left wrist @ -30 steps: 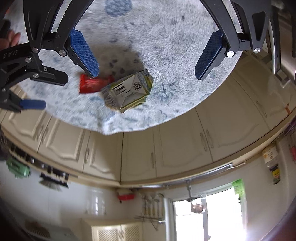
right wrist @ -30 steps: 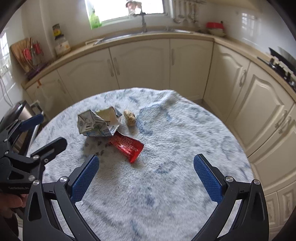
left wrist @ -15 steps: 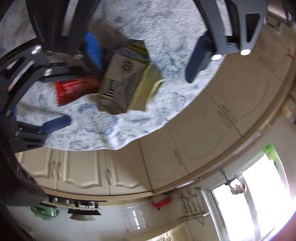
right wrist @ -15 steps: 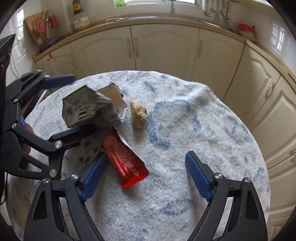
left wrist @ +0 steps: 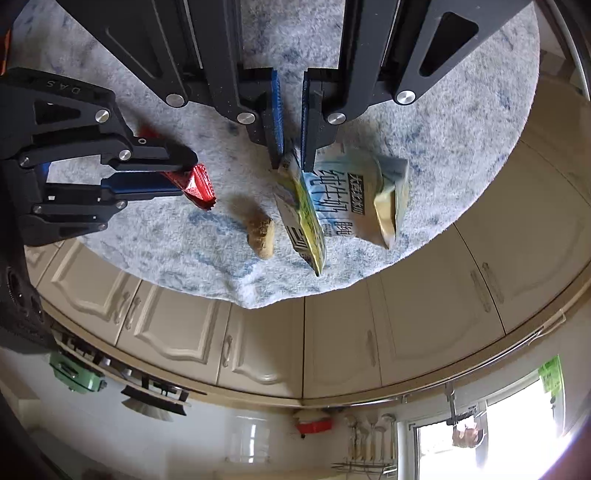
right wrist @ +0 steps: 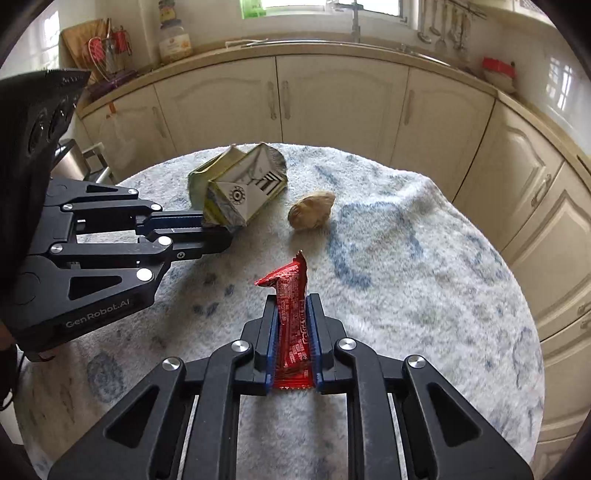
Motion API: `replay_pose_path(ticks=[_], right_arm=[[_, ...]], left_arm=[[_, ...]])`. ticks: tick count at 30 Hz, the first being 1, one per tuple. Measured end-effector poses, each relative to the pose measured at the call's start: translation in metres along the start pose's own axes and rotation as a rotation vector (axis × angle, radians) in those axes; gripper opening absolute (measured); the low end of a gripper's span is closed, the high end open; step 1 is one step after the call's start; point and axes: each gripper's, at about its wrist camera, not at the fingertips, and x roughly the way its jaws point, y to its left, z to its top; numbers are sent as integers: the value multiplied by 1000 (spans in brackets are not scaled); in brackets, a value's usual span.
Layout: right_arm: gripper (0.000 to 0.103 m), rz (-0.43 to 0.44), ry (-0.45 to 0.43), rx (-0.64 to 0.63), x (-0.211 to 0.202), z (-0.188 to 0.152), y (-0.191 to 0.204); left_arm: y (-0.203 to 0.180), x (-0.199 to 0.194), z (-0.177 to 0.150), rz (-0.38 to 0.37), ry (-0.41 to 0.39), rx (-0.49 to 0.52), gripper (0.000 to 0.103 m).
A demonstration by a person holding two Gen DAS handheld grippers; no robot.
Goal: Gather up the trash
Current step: 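Grasp the red wrapper with the right tool while the left tool grasps the juice carton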
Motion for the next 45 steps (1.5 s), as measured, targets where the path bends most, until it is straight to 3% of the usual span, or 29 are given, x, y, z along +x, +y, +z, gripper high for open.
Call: replay_pose_path(ticks=[4, 6, 8, 10, 11, 16, 19, 20, 22, 29, 45], right_arm=[[14, 4, -8, 34, -11, -8, -5], [14, 9, -14, 51, -15, -11, -6], [14, 4, -16, 59, -16, -11, -9], [14, 6, -20, 64, -17, -11, -10], [14, 7, -22, 65, -16, -10, -11], [14, 18, -20, 74, -12, -10, -12], [14, 22, -22, 79, -10, -9, -12], [14, 26, -24, 81, -9, -9, -12], [14, 28, -27, 84, -9, -8, -12], [14, 29, -41, 99, -17, -13, -12], [14, 37, -85, 191, -75, -55, -7]], left_arm=[[-4, -14, -1, 36, -39, 9, 9], [-5, -18, -1, 54, -49, 10, 29], [-5, -18, 1, 102, -76, 8, 85], [-6, -20, 4, 147, -125, 7, 100], [-7, -19, 6, 155, -132, 7, 101], [-1, 14, 19, 213, -72, -33, 100], [17, 38, 26, 126, -3, -119, 71], [20, 38, 27, 111, -15, -131, 66], [28, 40, 29, 67, -25, -160, 61], [35, 28, 14, 56, -47, -173, 54], [-5, -104, -58, -25, -54, -183, 45]])
